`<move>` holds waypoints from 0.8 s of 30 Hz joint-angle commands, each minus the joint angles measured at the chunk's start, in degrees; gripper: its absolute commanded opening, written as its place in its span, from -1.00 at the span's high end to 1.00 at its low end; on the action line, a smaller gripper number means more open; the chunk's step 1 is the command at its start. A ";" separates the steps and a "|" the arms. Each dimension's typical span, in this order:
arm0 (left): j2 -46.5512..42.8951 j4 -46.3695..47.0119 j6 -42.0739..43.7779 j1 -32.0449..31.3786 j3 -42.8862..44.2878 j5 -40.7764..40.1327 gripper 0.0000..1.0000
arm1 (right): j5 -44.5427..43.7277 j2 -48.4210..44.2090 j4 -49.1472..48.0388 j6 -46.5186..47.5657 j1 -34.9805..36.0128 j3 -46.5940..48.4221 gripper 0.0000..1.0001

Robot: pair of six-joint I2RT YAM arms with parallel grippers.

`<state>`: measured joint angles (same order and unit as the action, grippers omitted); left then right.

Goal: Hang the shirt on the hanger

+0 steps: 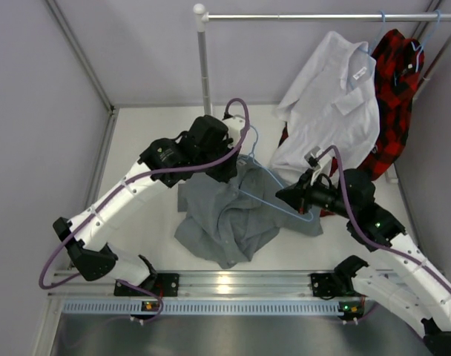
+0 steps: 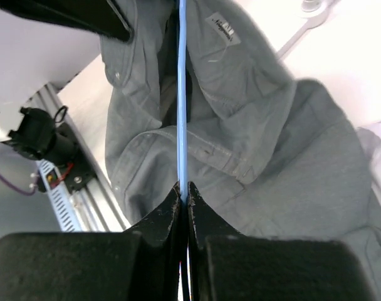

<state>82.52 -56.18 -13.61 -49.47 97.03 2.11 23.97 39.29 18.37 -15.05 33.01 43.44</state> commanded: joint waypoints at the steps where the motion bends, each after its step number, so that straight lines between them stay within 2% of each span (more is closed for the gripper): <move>1: -1.05 -2.17 -1.33 0.25 2.46 -10.62 1.00 | -9.19 0.70 -4.74 2.31 2.49 0.52 1.00; 3: -1.22 -2.35 -1.33 0.25 2.37 -11.34 1.00 | -9.64 -0.26 -6.85 0.91 2.93 -2.03 1.00; 8: -2.63 -1.21 -1.77 0.25 2.55 -8.35 1.00 | -18.86 -3.69 -10.99 -2.35 4.69 -8.28 1.00; 10: -3.59 1.50 -2.47 0.25 1.85 -9.74 1.00 | -14.95 -3.43 -11.42 -2.18 5.74 -8.20 1.00; 13: -2.72 2.92 -2.57 0.25 2.28 -10.81 1.00 | 2.07 -0.80 -17.03 -0.94 7.32 -7.58 1.00; 14: -2.11 2.83 -2.39 0.25 2.72 -10.64 1.00 | 1.70 -0.70 -20.18 -1.38 8.28 -7.58 1.00; 17: -0.78 2.75 -2.39 0.25 3.16 -10.98 1.00 | -4.97 -2.54 -21.27 -1.30 11.19 -7.58 1.00; 24: 0.18 -0.84 0.07 0.25 5.09 -9.49 1.00 | -6.39 -7.82 -31.01 -1.83 11.55 -12.32 1.00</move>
<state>82.21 -57.14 -14.81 -49.12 98.45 -8.16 17.78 33.30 -0.64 -16.75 43.66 32.21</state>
